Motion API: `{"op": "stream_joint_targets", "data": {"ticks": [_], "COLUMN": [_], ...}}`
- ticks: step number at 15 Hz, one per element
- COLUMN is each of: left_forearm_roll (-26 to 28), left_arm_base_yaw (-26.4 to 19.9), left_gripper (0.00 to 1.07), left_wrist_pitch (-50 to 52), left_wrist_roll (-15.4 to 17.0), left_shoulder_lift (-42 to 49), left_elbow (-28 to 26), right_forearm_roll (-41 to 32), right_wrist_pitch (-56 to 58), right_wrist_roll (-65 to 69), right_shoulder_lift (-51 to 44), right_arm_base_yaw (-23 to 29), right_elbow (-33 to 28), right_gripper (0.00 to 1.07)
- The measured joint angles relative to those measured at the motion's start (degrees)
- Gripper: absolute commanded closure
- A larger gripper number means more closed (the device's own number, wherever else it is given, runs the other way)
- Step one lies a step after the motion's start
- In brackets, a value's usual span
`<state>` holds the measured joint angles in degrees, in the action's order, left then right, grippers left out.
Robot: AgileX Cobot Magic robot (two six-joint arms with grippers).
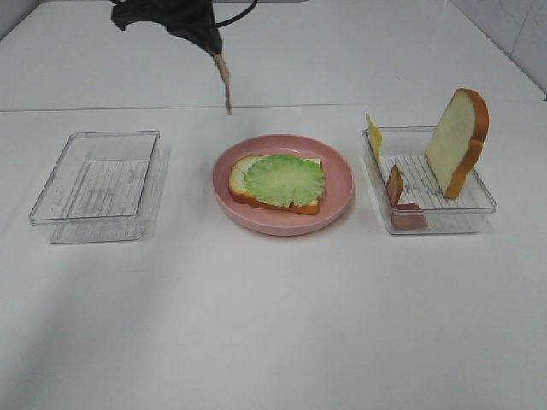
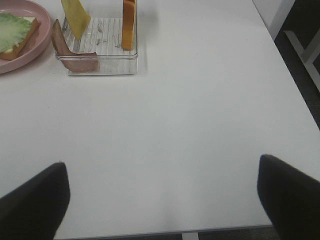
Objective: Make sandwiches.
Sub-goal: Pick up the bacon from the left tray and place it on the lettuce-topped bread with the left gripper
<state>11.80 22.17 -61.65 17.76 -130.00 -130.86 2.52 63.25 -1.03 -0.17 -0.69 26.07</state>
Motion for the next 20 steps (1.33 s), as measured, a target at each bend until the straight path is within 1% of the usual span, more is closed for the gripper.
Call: {"op": "stream_joint_targets", "data": {"ticks": [2, 3, 5, 6, 7, 8, 9, 10, 11, 13, 14, 17, 19, 20], "left_forearm_roll": [3.95, 4.87, 11.86, 15.53, 17.88, 22.06, 28.02, 30.42, 31.63, 32.49, 32.72, 32.43, 31.86, 30.42], "left_arm_base_yaw": [2.46, 3.04, 5.1, 5.5, 5.67, 5.73, 5.73, 5.5, 5.16, 4.07, 2.64, -0.29, -0.63, -0.63], "left_gripper": [1.07, 1.07, 1.07, 1.07, 1.07, 1.07, 1.07, 1.07, 1.07, 1.07, 1.07, 1.07, 1.07, 1.07], "left_wrist_pitch": [4.35, 5.16, 9.85, 11.23, 11.69, 12.43, 12.72, 12.78, 12.49, 11.34, 9.91, 6.59, 5.33, 4.24], "left_wrist_roll": [-0.63, -0.74, -3.15, -5.61, -7.05, -9.63, -13.12, -14.78, -15.41, -15.64, -15.81, -15.81, -15.81, -15.81], "left_shoulder_lift": [-0.8, -1.15, -3.95, -5.33, -6.19, -7.91, -10.37, -12.03, -13.52, -15.76, -17.42, -18.45, -18.45, -18.45], "left_elbow": [0.0, 0.0, 0.0, 0.0, 0.0, 0.0, 0.0, 0.0, 0.0, 0.0, 0.0, 0.0, 0.0, 0.0], "right_forearm_roll": [0.0, 0.0, 0.0, 0.0, 0.0, 0.0, 0.0, 0.0, 0.0, 0.0, 0.0, 0.0, 0.0, 0.0], "right_wrist_pitch": [0.0, 0.0, 0.0, 0.0, 0.0, 0.0, 0.0, 0.0, 0.0, 0.0, 0.0, 0.0, 0.0, 0.0], "right_wrist_roll": [0.0, 0.0, 0.0, 0.0, 0.0, 0.0, 0.0, 0.0, 0.0, 0.0, 0.0, 0.0, 0.0, 0.0], "right_shoulder_lift": [0.0, 0.0, 0.0, 0.0, 0.0, 0.0, 0.0, 0.0, 0.0, 0.0, 0.0, 0.0, 0.0, 0.0], "right_arm_base_yaw": [0.0, 0.0, 0.0, 0.0, 0.0, 0.0, 0.0, 0.0, 0.0, 0.0, 0.0, 0.0, 0.0, 0.0], "right_elbow": [0.0, 0.0, 0.0, 0.0, 0.0, 0.0, 0.0, 0.0, 0.0, 0.0, 0.0, 0.0, 0.0, 0.0], "right_gripper": [0.09, 0.09, 0.09, 0.09, 0.09, 0.09, 0.09, 0.09, 0.09, 0.09, 0.09, 0.09, 0.09, 0.09]}}
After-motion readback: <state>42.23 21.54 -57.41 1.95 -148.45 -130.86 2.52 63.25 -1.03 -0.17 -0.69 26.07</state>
